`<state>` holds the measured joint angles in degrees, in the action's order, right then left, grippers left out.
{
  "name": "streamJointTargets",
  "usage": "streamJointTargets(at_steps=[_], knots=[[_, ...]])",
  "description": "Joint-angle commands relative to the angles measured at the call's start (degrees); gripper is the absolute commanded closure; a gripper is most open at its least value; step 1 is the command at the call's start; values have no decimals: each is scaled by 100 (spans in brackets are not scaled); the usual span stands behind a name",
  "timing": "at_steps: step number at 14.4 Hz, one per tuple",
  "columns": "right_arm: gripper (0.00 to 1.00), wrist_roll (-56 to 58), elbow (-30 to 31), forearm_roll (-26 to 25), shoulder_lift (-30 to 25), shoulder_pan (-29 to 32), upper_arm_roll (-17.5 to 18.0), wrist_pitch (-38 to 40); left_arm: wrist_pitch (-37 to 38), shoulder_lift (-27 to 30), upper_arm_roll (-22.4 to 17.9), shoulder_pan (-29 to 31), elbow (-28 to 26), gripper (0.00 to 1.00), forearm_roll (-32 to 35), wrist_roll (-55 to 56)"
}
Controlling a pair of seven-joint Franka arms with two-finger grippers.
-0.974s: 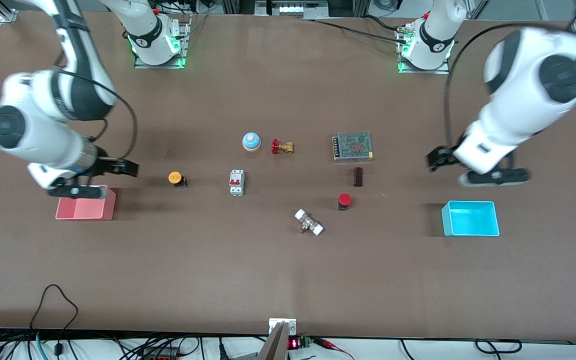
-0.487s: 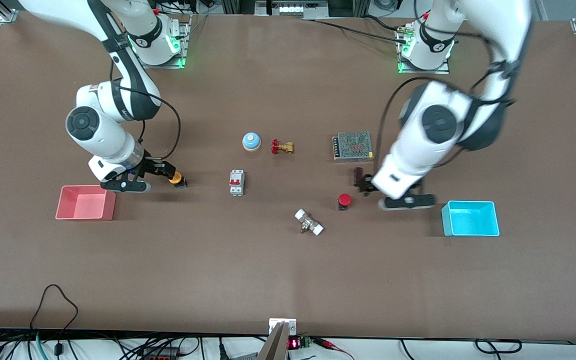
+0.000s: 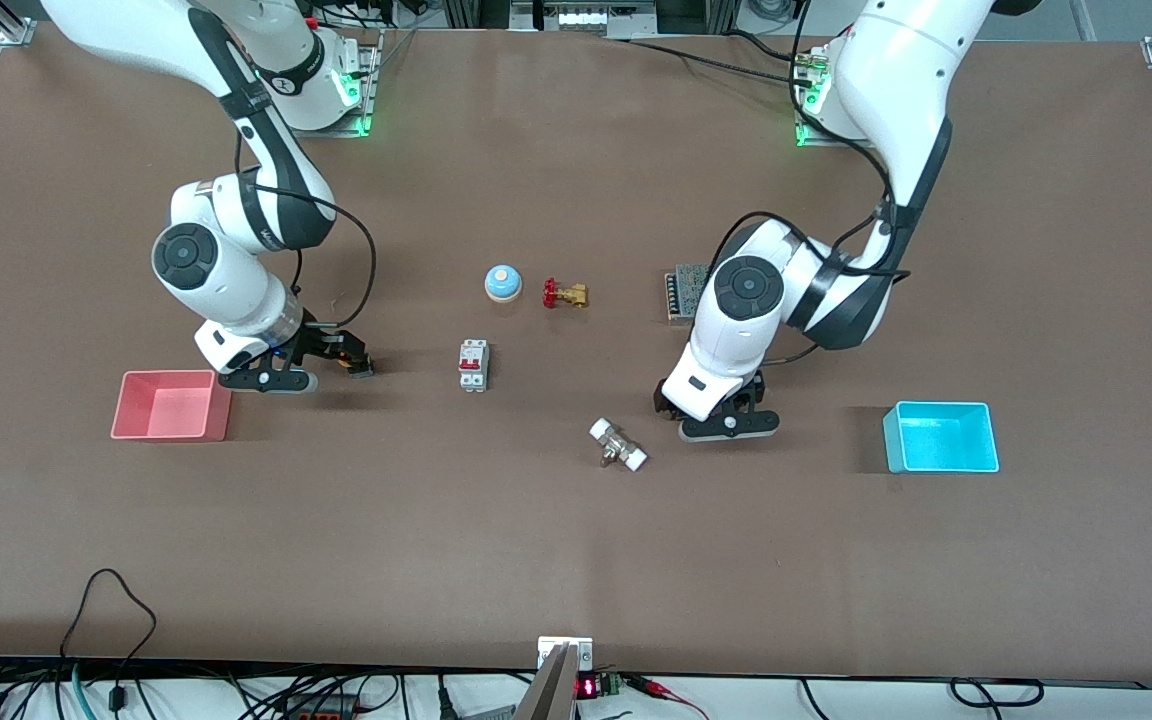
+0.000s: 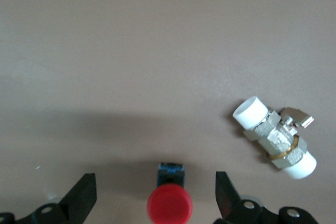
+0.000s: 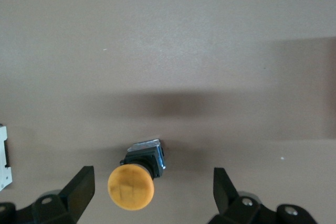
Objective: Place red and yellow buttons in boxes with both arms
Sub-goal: 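Lower both grippers over the buttons and close on them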
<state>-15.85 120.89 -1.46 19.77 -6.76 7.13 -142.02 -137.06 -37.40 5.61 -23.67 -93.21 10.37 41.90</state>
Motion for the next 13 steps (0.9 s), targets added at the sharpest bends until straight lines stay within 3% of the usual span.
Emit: streamJointTargets(at_steps=[1, 6, 10, 13], knots=[[0, -23, -145, -267, 212, -63, 16, -10, -250, -215, -25, -77, 31, 3, 150, 152], [0, -32, -224, -302, 326, -159, 16, 25, -339, -295, -25, -129, -223, 9, 150, 90], [0, 3, -224, -442, 466, -247, 25, 25, -339, -391, -16, -129, -268, 25, 150, 81], [20, 64, -224, -628, 484, -238, 25, 25, -348, -409, 54, -129, -268, 32, 150, 81]])
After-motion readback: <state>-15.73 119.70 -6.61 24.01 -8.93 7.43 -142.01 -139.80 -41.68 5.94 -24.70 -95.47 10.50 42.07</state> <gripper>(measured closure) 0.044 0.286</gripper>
